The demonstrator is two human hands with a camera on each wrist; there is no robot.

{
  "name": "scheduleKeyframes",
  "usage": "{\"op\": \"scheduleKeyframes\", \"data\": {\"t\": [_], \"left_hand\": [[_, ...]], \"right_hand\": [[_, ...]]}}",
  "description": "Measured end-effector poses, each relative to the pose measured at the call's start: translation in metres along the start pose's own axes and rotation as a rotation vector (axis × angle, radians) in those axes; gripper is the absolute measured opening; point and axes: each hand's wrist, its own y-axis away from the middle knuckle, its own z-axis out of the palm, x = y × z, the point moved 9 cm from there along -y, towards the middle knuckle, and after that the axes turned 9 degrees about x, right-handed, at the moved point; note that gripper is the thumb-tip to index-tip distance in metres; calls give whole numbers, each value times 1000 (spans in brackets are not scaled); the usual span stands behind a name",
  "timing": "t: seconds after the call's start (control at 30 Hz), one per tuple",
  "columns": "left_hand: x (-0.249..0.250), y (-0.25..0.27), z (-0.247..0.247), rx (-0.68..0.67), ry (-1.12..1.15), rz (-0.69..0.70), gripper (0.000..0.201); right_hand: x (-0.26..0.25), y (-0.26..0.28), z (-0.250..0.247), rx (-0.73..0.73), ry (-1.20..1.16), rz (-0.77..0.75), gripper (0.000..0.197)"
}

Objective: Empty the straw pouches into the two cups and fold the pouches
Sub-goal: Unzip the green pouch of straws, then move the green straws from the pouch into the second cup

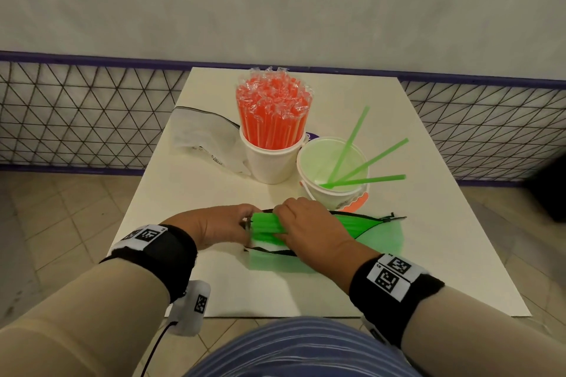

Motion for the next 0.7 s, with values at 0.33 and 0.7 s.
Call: {"op": "scheduleKeyframes", "data": {"t": [0.33, 0.7], "left_hand": [[23, -3, -1, -17, -12, 62, 60], [119, -15, -22, 426, -306, 439, 59]], "right_hand": [[6, -25, -69, 54, -260, 157, 31], [79, -33, -218, 871, -785, 435, 16]]}}
